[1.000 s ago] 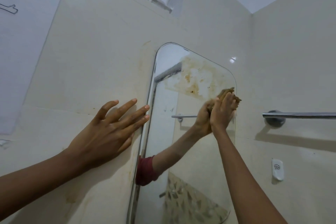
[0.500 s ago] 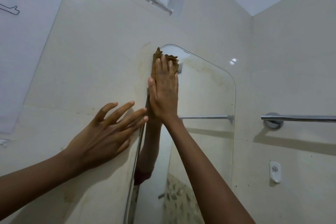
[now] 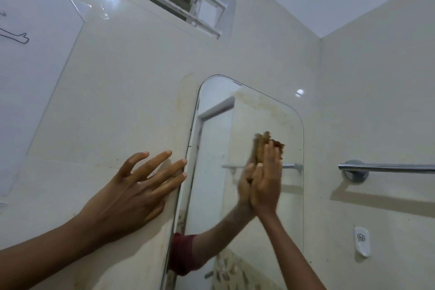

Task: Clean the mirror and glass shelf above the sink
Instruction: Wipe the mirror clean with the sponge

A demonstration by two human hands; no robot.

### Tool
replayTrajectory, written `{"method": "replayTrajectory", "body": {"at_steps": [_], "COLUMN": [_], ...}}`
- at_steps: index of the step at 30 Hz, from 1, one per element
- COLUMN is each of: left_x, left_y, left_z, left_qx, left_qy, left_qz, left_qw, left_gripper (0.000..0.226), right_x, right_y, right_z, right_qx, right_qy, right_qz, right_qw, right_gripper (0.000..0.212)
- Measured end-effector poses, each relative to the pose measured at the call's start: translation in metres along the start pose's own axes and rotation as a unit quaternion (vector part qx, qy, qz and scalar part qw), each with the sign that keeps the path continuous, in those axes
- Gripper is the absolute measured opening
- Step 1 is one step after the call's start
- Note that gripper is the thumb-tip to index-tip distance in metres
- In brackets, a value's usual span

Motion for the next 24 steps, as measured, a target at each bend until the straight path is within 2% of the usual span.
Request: {"method": "replayTrajectory", "body": {"at_steps": [2, 4, 6, 9, 16, 21, 24], "left_x": [-0.001, -0.002, -0.004, -0.004, 0.001, 0.006, 0.007], "left_y": [0.001, 0.001, 0.002, 0.002, 0.002, 0.001, 0.001], "left_z": [0.0, -0.001, -0.002, -0.002, -0.001, 0.001, 0.002], "left_qx": [0.003, 0.007, 0.01, 0.011, 0.016, 0.014, 0.014], "left_qy": [0.003, 0.005, 0.006, 0.001, -0.002, -0.006, -0.007], "left_qz": [0.001, 0.001, 0.003, 0.004, -0.004, -0.01, -0.009], "left_qw": [1.0, 1.0, 1.0, 1.0, 1.0, 1.0, 1.0], "left_gripper": [0.049, 0.049, 0.051, 0.051, 0.05, 0.055, 0.055], "right_x": [-0.012, -0.019, -0.021, -0.019, -0.002, 0.014, 0.031], "right_y": [0.034, 0.055, 0.064, 0.063, 0.03, -0.025, -0.061], "right_z": [-0.015, -0.036, -0.061, -0.091, -0.136, -0.142, -0.135], "right_qx": [0.129, 0.203, 0.232, 0.255, 0.191, 0.073, 0.013], "right_qy": [0.038, 0.061, 0.074, 0.061, 0.029, 0.022, -0.022], "right_qz": [0.014, 0.015, 0.007, 0.002, -0.018, -0.038, -0.05], "right_qw": [0.991, 0.977, 0.97, 0.965, 0.981, 0.996, 0.998], "right_gripper": [0.057, 0.065, 0.075, 0.069, 0.071, 0.052, 0.053]}}
Point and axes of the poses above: each hand's wrist, its own z-axis away from the middle knuckle, its own x-axis out of the palm, y = z × x, the point moved 4 cm from there along -z, towards the middle knuckle, and after that the axes turned 5 degrees about -x, right-handed, at the moved point
